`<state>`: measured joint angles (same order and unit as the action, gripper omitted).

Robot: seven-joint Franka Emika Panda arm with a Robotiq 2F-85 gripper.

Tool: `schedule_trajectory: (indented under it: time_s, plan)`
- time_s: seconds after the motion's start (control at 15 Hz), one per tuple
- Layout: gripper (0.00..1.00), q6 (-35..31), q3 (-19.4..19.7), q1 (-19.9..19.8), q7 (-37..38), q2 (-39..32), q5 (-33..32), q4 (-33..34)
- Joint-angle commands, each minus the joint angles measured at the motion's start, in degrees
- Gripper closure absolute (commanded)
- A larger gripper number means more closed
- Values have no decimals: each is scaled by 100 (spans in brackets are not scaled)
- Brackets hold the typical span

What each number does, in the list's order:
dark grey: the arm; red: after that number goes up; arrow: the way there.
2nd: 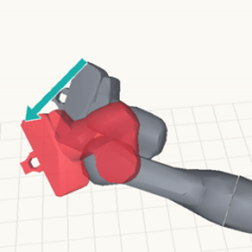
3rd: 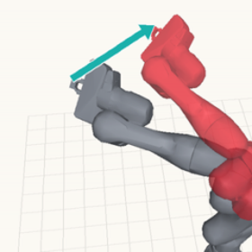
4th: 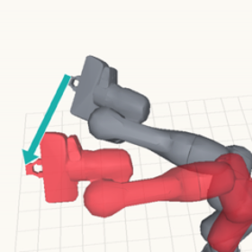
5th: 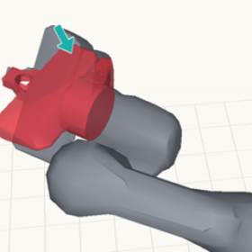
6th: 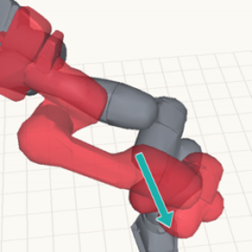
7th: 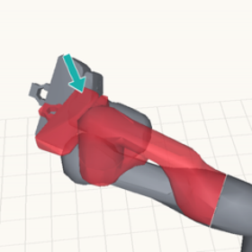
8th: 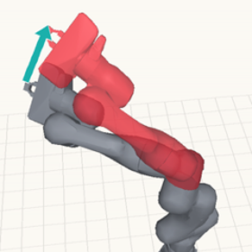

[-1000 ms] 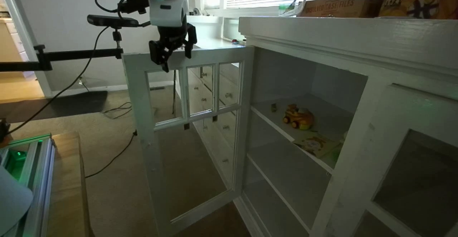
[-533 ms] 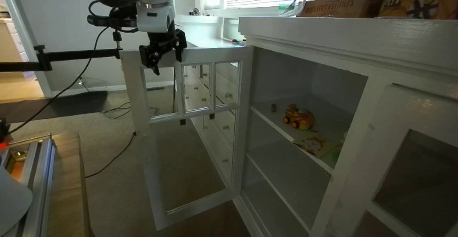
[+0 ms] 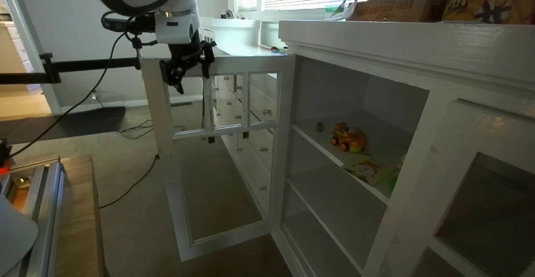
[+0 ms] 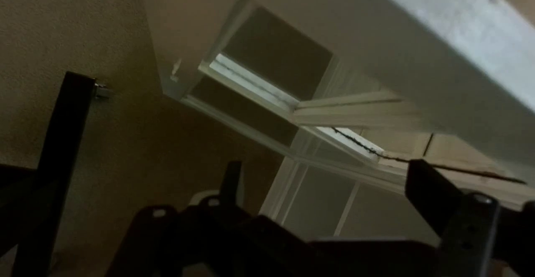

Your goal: Open the left cabinet door

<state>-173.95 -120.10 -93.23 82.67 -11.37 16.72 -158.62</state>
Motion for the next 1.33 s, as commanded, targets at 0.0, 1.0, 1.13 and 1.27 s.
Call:
schedule_trajectory:
  time_s: [0.0, 1.0, 1.13, 1.27]
  plan:
    - [0, 351, -137, -635, -305, 327, -461, -1]
    - [0, 2854, -379, -3022, -1567, -1142, -4399, 452]
    - [0, 2866, -411, -3021, -1569, -1162, -4402, 450]
    - [0, 2869, -424, -3015, -1568, -1163, -4405, 448]
